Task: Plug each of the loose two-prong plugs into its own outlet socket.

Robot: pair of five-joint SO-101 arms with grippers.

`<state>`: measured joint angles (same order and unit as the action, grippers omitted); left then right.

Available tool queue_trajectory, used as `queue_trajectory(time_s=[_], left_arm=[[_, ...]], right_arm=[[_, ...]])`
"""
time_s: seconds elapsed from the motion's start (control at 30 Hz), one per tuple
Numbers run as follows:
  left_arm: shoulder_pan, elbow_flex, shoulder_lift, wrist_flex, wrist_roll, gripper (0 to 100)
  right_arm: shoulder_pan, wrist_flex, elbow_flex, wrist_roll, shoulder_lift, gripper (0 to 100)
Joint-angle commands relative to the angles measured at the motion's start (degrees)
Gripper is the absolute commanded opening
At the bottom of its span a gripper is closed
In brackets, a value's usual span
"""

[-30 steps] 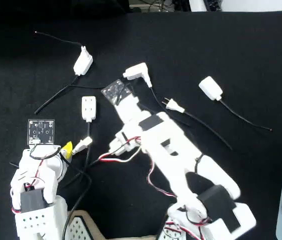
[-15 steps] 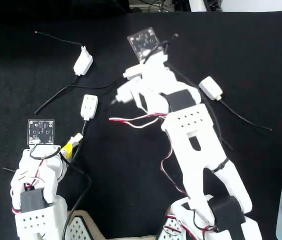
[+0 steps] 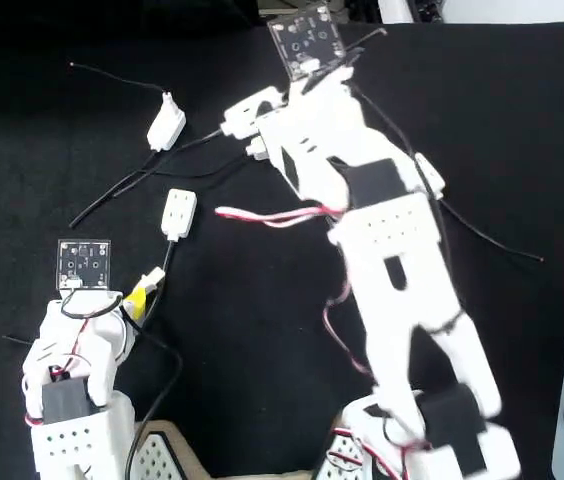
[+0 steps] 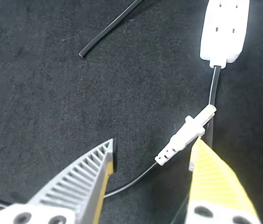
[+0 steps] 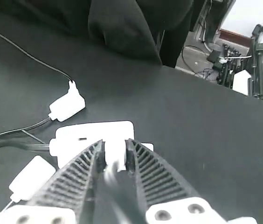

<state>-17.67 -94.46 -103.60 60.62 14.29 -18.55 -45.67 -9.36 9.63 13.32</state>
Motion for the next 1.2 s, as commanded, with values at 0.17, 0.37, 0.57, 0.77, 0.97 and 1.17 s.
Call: queue_trajectory(time_s=[0.17,0.37,0.57,0.77,0.97,1.17], left_arm=[[-0.7,0.5,-0.4,0.2,-0.1,26],[-0.7,0.5,-0.4,0.2,-0.1,26],[-0.7,0.4,-0.4,0.2,-0.1,26],[-0.9,0.7,-0.4,0.4,-0.1,26],[-6.5,5.9,-0.4,4.0,2.5,26],[-6.5,9.7,-0.3,8.0,8.3,26]], right_arm=[[0.3,10.0,6.7,-0.2,-14.5,3.5],[-0.4,9.9,9.8,-3.5,-20.9,27.1],[-2.3,4.1,8.7,-4.6,-16.8,25.5],[-6.2,-9.0,5.2,-4.5,-9.0,15.8],[-6.9,-11.6,-6.2,-4.8,-3.3,15.2],[-6.6,-11.6,-14.0,-4.6,-1.3,15.2]])
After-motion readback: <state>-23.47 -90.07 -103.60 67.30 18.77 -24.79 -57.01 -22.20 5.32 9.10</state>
